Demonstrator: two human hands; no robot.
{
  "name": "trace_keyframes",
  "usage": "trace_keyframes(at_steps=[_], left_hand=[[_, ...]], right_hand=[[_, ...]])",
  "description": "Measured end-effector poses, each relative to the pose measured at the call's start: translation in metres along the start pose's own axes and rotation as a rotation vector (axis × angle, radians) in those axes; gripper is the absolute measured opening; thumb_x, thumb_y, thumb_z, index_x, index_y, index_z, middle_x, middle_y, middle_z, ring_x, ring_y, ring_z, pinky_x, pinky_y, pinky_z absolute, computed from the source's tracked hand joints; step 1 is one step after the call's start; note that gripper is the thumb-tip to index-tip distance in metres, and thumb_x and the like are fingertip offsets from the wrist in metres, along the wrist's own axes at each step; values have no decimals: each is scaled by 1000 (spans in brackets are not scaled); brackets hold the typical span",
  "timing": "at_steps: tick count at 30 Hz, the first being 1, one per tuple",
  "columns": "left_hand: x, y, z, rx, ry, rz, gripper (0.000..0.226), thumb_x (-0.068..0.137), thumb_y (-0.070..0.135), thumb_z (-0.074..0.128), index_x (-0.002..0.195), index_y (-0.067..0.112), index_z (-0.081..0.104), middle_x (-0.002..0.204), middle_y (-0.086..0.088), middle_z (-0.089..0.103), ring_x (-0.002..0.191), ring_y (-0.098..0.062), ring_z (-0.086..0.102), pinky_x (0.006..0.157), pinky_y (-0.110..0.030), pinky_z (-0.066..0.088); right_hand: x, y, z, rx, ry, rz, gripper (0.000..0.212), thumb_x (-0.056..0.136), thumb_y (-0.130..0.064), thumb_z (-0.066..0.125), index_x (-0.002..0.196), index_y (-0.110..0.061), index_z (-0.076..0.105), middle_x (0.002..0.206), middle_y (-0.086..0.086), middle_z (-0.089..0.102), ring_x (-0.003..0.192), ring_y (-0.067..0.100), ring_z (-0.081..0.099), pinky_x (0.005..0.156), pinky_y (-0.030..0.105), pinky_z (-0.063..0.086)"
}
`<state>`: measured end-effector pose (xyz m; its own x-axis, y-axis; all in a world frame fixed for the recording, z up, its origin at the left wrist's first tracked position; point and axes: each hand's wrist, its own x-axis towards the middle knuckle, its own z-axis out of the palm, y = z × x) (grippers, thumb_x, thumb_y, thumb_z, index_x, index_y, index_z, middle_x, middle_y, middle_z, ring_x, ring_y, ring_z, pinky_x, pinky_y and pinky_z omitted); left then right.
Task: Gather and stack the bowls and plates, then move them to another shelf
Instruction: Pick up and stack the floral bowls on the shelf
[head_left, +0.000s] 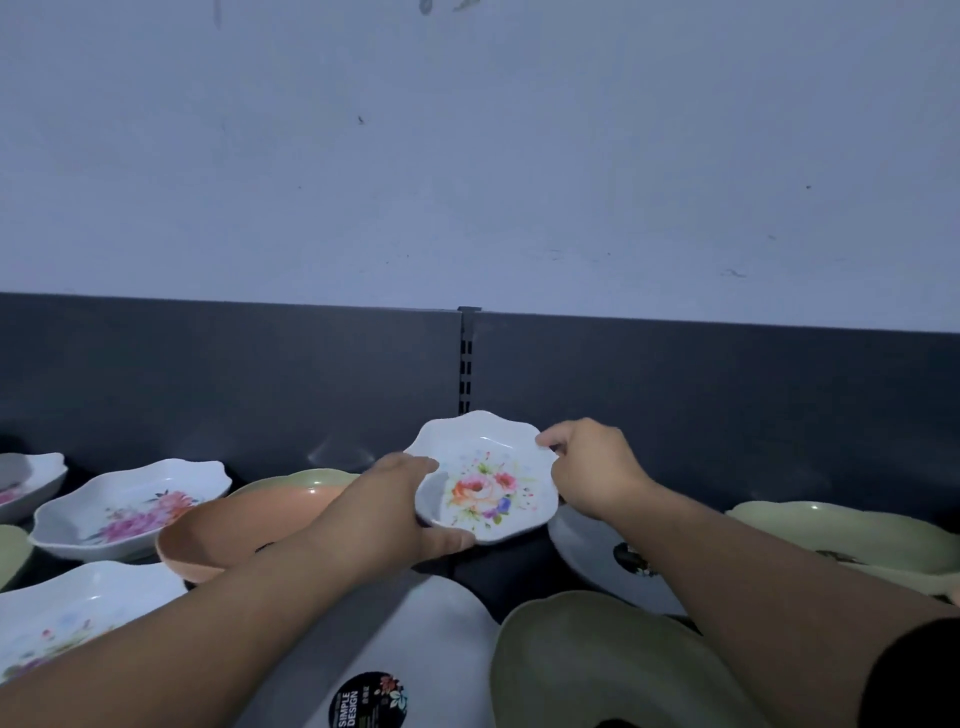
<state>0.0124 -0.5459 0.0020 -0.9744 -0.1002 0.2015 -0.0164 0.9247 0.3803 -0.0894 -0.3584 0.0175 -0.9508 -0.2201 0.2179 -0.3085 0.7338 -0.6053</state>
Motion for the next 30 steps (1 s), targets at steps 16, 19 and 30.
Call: trace_keyframes(at_steps=[16, 19, 30], left_hand=[[-32, 92, -17, -129, 151, 220, 106, 60, 45, 86, 147, 25, 29, 151, 8, 31, 134, -11, 36, 105, -25, 32], [-36, 124, -9, -162, 131, 263, 105, 61, 46, 85, 147, 27, 27, 153, 8, 27, 132, -12, 39, 104, -26, 34], [-23, 288, 49, -190, 83, 397, 102, 62, 55, 80, 146, 31, 28, 150, 8, 33, 130, -12, 43, 101, -27, 39]], right_hand=[[-85, 34, -91, 21, 191, 43, 42, 83, -3, 45, 111, -28, 65, 91, -1, 70, 80, 21, 71, 71, 37, 58], [-95, 56, -114, -62, 228, 67, 40, 81, -3, 50, 113, -23, 64, 97, -1, 69, 89, 23, 66, 76, 36, 57], [-118, 189, -241, -120, 310, 179, 42, 76, 6, 43, 108, -7, 67, 107, 10, 68, 95, 34, 67, 68, 42, 58]])
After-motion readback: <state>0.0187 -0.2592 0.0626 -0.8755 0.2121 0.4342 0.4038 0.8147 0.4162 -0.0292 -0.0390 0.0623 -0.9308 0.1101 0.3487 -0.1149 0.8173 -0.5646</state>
